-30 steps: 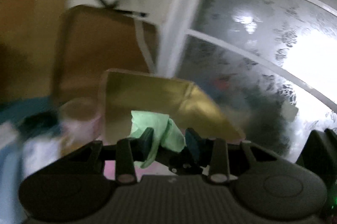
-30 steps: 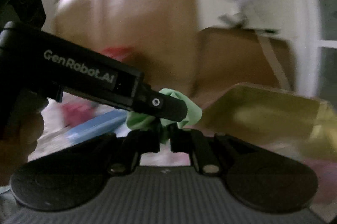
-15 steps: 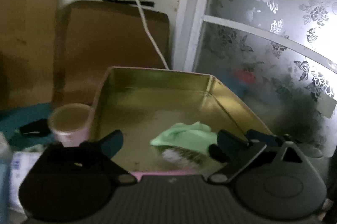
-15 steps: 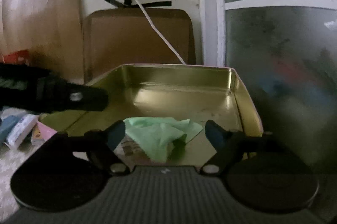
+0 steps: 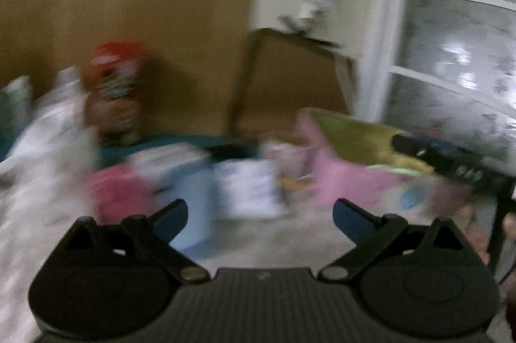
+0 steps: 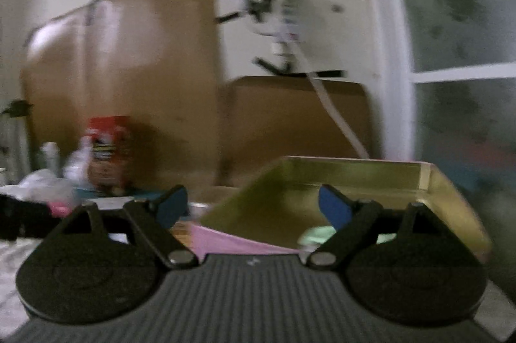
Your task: Organize soft objects
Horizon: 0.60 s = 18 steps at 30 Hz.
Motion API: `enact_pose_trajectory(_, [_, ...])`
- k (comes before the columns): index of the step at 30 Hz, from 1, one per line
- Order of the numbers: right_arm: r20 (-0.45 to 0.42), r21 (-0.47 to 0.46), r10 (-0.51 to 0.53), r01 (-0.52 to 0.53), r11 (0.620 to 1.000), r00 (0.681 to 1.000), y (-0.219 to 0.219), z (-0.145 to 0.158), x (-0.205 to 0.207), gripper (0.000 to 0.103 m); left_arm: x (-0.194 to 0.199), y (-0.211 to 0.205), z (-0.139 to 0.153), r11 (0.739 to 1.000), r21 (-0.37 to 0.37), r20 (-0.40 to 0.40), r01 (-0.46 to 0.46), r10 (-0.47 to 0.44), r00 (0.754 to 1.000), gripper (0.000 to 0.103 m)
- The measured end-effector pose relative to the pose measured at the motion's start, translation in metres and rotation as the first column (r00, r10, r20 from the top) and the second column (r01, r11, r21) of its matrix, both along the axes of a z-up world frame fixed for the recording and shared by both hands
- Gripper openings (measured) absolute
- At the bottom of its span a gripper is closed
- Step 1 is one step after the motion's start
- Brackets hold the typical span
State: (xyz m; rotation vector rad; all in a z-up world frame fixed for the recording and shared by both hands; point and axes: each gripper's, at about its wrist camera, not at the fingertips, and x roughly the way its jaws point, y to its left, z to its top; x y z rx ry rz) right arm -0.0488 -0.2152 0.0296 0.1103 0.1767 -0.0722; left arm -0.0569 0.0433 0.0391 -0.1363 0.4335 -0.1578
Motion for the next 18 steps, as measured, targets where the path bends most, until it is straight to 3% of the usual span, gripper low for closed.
enact_pose_trajectory(4, [-0.043, 0.035, 0.146, -0.145, 0.989, 0.988, 0.038, -0.001, 0.020, 0.085, -0.028, 0.058, -0.011, 0.988, -0.034, -0.023, -0.148, 0.147, 0.989, 0.100])
enact_pose_trajectory(8, [-0.129, 0.074, 0.312, -0.304, 0.950, 0.941, 0.082, -0.006, 0.041, 0.072, -0.035, 0.103, -0.019, 0.957, -0.043, -0.038, -0.287, 0.285, 0.958, 0.098])
enact_pose_trajectory(10, [-0.168, 0.086, 0.385, -0.376, 0.923, 0.907, 0.104, -0.009, 0.051, 0.071, -0.033, 0.118, -0.023, 0.943, -0.076, -0.043, -0.324, 0.322, 0.946, 0.098])
enact_pose_trajectory(14, [-0.218, 0.043, 0.469, -0.471, 0.881, 0.856, 0.147, -0.010, 0.064, 0.069, -0.026, 0.139, -0.028, 0.919, -0.204, -0.083, -0.337, 0.327, 0.941, 0.093])
enact_pose_trajectory(18, [-0.257, -0.048, 0.493, -0.521, 0.852, 0.831, 0.182, -0.007, 0.087, 0.069, -0.029, 0.140, -0.031, 0.920, -0.216, -0.078, -0.328, 0.319, 0.945, 0.093])
